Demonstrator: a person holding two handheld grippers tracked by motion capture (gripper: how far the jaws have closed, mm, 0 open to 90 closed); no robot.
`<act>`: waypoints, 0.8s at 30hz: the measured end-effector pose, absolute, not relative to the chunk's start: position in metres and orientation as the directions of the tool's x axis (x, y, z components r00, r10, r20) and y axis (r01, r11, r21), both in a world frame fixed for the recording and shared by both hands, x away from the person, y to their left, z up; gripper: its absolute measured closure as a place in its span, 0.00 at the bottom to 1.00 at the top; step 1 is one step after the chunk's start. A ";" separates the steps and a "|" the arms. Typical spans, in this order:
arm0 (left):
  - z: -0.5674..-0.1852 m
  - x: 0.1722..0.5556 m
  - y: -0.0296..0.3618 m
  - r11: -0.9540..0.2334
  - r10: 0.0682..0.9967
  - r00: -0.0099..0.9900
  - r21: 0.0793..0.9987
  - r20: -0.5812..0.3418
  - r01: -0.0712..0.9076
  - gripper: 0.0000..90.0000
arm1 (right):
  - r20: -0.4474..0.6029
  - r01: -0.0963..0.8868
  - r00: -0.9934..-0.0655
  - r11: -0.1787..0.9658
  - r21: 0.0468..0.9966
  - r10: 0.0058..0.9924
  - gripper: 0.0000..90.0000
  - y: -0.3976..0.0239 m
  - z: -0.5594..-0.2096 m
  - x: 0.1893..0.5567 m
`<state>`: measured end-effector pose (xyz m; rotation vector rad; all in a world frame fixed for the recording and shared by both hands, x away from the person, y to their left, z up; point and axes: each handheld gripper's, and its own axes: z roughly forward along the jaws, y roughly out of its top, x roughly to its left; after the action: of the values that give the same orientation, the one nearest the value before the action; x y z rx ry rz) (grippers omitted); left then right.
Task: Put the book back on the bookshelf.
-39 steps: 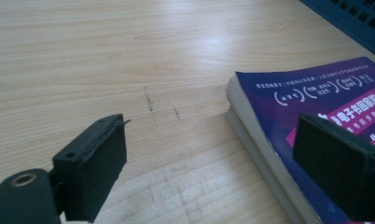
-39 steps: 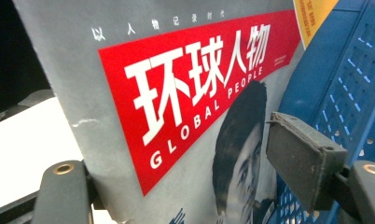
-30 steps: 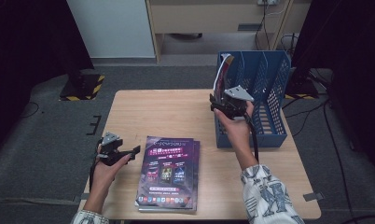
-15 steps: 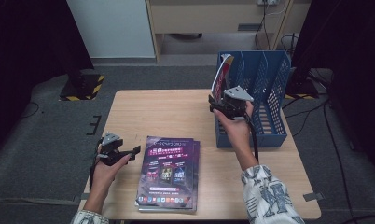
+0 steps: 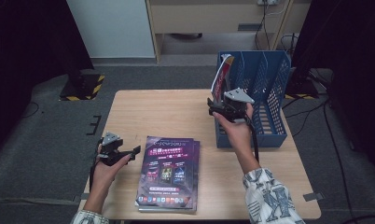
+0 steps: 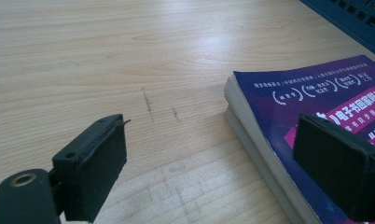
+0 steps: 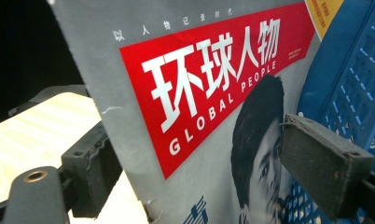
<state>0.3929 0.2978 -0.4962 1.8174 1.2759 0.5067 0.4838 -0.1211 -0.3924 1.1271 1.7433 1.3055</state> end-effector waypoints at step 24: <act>-0.495 0.388 0.290 -0.160 0.896 0.429 0.817 -0.116 0.554 0.10 | 0.010 0.264 -0.511 0.146 0.953 0.859 0.11 -0.142 -0.417 0.426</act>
<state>0.3879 0.2898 -0.4955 1.8393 1.2382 0.5097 0.4265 -0.1416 -0.4175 1.0716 1.8688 1.3764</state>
